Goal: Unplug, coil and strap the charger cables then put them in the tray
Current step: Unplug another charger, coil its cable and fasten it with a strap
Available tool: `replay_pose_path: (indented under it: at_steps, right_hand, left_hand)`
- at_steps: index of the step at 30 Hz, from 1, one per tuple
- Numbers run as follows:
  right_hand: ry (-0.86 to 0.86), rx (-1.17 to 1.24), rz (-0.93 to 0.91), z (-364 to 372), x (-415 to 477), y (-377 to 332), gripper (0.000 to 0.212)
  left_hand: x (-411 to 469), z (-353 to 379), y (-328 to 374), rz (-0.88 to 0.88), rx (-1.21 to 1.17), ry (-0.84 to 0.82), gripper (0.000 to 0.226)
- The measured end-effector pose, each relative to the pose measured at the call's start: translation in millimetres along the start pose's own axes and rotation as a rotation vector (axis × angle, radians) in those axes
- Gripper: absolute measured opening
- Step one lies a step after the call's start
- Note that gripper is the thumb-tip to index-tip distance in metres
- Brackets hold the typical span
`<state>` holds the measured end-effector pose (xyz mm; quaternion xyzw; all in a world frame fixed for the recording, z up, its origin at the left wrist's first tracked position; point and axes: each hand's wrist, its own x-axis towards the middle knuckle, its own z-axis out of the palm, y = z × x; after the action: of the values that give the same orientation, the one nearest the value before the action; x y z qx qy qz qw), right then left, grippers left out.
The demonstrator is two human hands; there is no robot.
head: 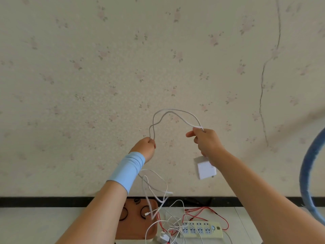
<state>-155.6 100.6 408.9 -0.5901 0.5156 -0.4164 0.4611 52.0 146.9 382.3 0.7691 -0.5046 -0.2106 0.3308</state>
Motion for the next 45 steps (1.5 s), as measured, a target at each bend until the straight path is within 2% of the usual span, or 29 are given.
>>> replay_pose_path:
  at_steps: [2,4,7,10,13,16,19,21,25,26,29,31,34,36,38,39,40,42,44,45]
  right_hand:
    - [0.103,-0.075,-0.078,2,2,3,0.044]
    - [0.09,-0.068,-0.081,1,4,4,0.043]
    - [-0.199,-0.137,-0.022,6,0,6,0.035]
    - [-0.477,-0.264,0.014,21,-12,12,0.038]
    - [-0.622,-0.372,-0.05,29,-19,10,0.037]
    - [-0.722,-0.444,-0.099,30,-26,4,0.029]
    - [-0.666,-0.519,-0.103,31,-28,0,0.024]
    - [-0.578,-0.504,-0.085,31,-24,1,0.024]
    - [-0.344,-0.267,0.076,27,-8,8,0.043]
    - [-0.287,-0.227,0.111,25,-6,9,0.043]
    - [-0.198,-0.064,0.131,21,-1,11,0.034]
    - [-0.157,0.002,0.116,19,2,13,0.028]
    - [-0.05,0.04,0.144,18,10,22,0.026]
    - [0.021,0.084,0.203,14,15,26,0.028]
    - [0.064,0.105,0.26,7,17,26,0.029]
    - [0.068,0.117,0.271,4,18,26,0.028]
    - [0.07,0.141,0.267,2,19,26,0.027]
    - [0.09,0.188,0.253,-1,23,27,0.026]
    - [0.11,0.191,0.256,-3,26,27,0.025]
    - [0.099,0.184,0.256,-4,27,27,0.024]
  left_hand:
    - [0,-2,-1,-0.017,0.031,0.01,0.029]
    - [-2,-2,2,-0.027,-0.174,-0.042,0.028]
    - [-9,0,11,-0.121,-0.742,-0.179,0.028]
    - [-12,4,14,-0.182,-1.214,-0.382,0.032]
    - [-14,7,19,-0.229,-1.449,-0.448,0.034]
    - [-15,9,23,-0.22,-1.48,-0.402,0.031]
    - [-18,10,27,-0.165,-1.407,-0.322,0.026]
    - [-20,9,26,-0.078,-1.242,-0.296,0.025]
    - [-24,7,16,0.053,-0.555,-0.326,0.029]
    - [-25,7,14,0.051,-0.451,-0.344,0.032]
    - [-33,5,14,0.023,-0.462,-0.48,0.026]
    - [-35,-1,13,0.081,-0.393,-0.528,0.02]
    - [-30,-7,9,0.23,-0.186,-0.387,0.015]
    - [-23,-13,8,0.296,-0.225,-0.32,0.018]
    - [-19,-22,4,0.292,-0.339,-0.41,0.023]
    - [-17,-27,0,0.276,-0.31,-0.499,0.025]
    - [-17,-30,-3,0.253,-0.188,-0.603,0.024]
    - [-19,-31,-8,0.132,0.258,-0.798,0.019]
    - [-22,-27,-13,-0.071,0.706,-0.915,0.025]
    - [-24,-23,-15,-0.139,0.819,-0.948,0.028]
